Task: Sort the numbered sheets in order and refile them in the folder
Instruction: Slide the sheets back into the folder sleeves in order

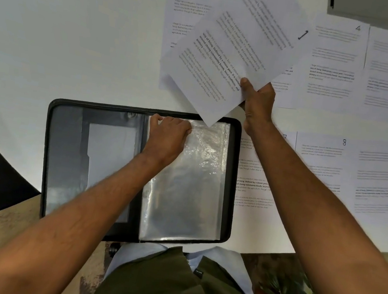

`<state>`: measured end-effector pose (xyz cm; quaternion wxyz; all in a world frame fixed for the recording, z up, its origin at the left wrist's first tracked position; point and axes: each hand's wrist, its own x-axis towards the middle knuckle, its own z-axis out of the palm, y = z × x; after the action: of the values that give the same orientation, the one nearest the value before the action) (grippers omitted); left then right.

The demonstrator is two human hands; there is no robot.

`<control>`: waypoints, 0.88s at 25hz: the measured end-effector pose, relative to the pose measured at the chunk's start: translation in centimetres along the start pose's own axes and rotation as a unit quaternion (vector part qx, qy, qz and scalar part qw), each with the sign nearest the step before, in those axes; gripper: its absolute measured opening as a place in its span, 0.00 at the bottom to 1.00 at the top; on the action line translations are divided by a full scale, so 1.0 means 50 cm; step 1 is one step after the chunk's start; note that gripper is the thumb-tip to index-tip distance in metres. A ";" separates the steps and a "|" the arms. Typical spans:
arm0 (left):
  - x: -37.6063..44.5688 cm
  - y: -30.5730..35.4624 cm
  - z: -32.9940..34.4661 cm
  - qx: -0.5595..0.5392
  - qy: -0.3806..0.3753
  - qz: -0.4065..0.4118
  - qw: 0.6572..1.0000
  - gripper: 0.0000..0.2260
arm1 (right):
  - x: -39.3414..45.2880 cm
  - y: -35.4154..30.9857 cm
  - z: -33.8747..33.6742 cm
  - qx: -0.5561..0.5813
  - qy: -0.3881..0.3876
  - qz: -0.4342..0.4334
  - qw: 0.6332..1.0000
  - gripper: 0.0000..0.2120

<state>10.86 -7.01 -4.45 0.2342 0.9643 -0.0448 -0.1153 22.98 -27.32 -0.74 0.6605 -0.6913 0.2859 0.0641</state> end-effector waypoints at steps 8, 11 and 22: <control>0.005 0.000 -0.005 -0.005 -0.003 0.005 1.000 0.09 | -0.011 0.030 0.012 -0.024 -0.021 -0.013 0.999 0.19; 0.011 0.001 -0.007 -0.001 0.001 0.006 1.000 0.09 | -0.013 0.039 0.002 -0.041 -0.038 -0.005 0.998 0.18; 0.019 0.006 0.002 0.027 0.021 0.027 0.999 0.06 | 0.010 0.024 -0.036 -0.083 -0.142 0.052 0.985 0.19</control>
<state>11.74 -7.44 -4.58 0.2122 0.9709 -0.0692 -0.0871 22.28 -29.14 -1.80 0.6302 -0.7120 0.2187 0.2193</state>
